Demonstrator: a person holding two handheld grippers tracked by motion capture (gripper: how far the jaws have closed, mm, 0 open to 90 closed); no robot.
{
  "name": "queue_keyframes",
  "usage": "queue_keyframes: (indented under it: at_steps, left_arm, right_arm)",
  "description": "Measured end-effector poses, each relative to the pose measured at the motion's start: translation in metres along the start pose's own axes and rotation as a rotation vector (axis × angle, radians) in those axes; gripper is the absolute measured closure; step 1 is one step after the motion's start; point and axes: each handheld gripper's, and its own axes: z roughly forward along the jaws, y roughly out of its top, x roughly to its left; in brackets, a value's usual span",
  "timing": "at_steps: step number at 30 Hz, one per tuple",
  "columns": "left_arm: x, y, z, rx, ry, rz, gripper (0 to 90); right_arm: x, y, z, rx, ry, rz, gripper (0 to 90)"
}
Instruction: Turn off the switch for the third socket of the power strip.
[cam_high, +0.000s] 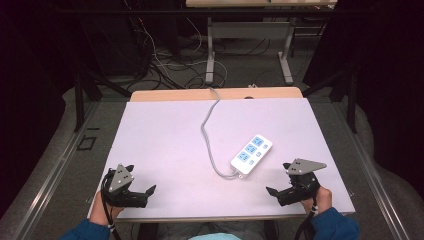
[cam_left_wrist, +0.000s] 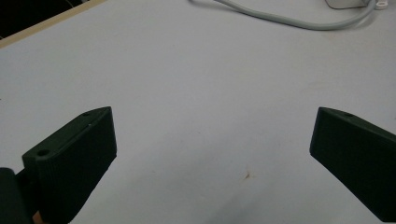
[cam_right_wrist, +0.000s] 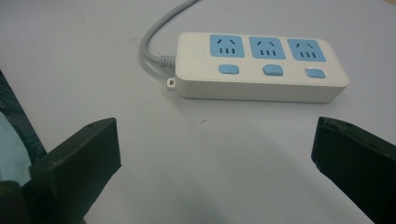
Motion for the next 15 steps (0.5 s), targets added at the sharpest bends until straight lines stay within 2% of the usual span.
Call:
queue_keyframes:
  at_steps: [3, 4, 5, 9, 14, 15]
  left_arm:
    - [0.0011, 0.0, -0.0009, -0.003, 0.009, 0.008, 0.4]
    - [0.0014, 0.0001, -0.0009, -0.005, 0.01, 0.008, 0.3]
    - [0.0016, 0.0002, -0.0009, -0.005, 0.008, 0.008, 0.3]
    - [0.0012, 0.0008, 0.0, -0.006, 0.008, 0.007, 0.3]
    - [0.0008, 0.0002, 0.0004, -0.002, -0.007, -0.005, 0.3]
    - [0.0015, 0.0004, 0.0003, 0.0, 0.0, 0.006, 0.3]
  right_arm:
    - [-0.0009, 0.0008, -0.0004, 0.015, 0.012, -0.008, 0.9]
    - [-0.0001, 0.0007, -0.0004, 0.017, 0.011, 0.003, 0.9]
    - [0.0002, 0.0001, 0.0008, -0.001, 0.004, 0.009, 1.0]
    - [-0.0025, -0.0003, 0.0, 0.0, 0.007, 0.014, 1.2]
    - [-0.0029, 0.0004, 0.0012, 0.008, 0.013, 0.017, 1.3]
    - [-0.0031, 0.0005, 0.0014, 0.01, 0.013, 0.016, 1.3]
